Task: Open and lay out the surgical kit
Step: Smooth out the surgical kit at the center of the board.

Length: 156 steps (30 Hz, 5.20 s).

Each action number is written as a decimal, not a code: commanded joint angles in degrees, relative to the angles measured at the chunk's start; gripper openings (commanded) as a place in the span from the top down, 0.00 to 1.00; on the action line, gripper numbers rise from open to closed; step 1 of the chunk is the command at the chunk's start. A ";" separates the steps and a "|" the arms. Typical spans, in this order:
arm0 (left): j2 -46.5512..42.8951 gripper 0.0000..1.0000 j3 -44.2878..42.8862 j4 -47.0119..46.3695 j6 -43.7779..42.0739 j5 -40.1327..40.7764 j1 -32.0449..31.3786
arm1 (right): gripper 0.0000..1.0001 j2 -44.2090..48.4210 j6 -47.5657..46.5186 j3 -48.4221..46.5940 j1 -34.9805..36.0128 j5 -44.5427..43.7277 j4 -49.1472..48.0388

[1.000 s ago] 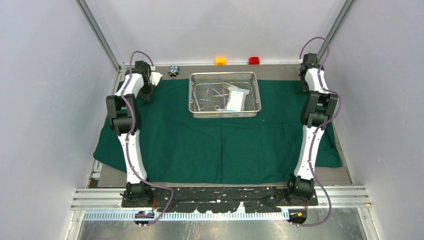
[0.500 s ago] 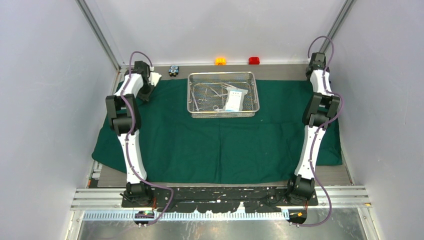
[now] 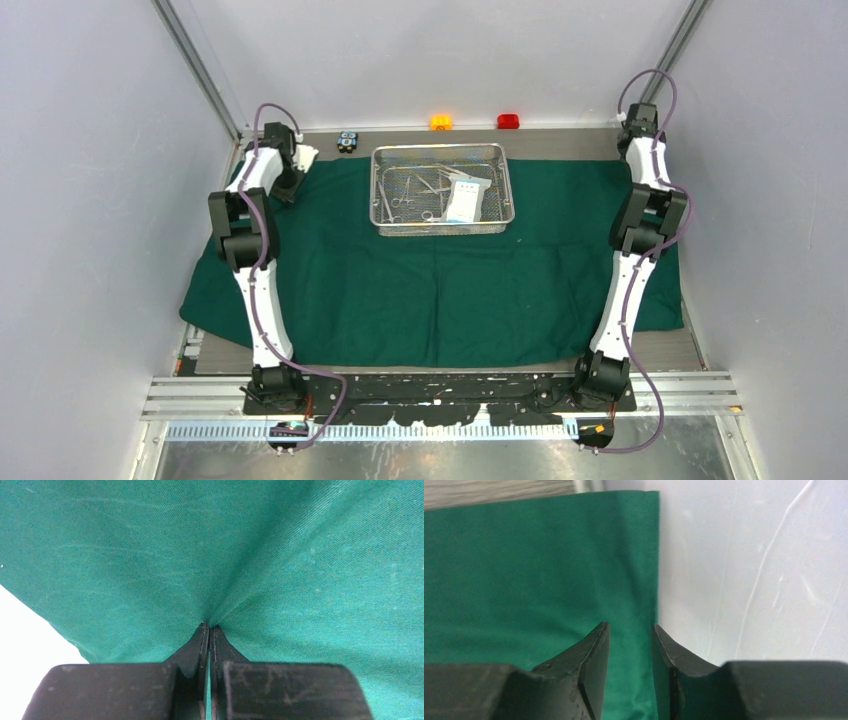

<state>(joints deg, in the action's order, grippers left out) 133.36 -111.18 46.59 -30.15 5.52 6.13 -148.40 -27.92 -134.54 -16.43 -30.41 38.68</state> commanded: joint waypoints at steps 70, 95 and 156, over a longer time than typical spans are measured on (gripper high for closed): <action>-3.99 1.00 13.44 0.14 1.95 -0.07 1.03 | 1.00 -11.70 17.29 -17.83 4.94 22.75 20.89; -4.34 1.00 7.16 3.76 3.80 1.26 1.37 | 0.84 -0.04 19.31 -10.82 5.26 28.72 13.89; -2.69 1.00 4.64 5.54 2.61 0.11 -0.40 | 0.99 -4.00 17.11 -8.10 5.63 23.29 17.93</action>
<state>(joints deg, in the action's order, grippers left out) 130.17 -106.72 49.63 -26.59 5.41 5.96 -148.75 -9.26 -139.68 -10.70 -1.37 57.25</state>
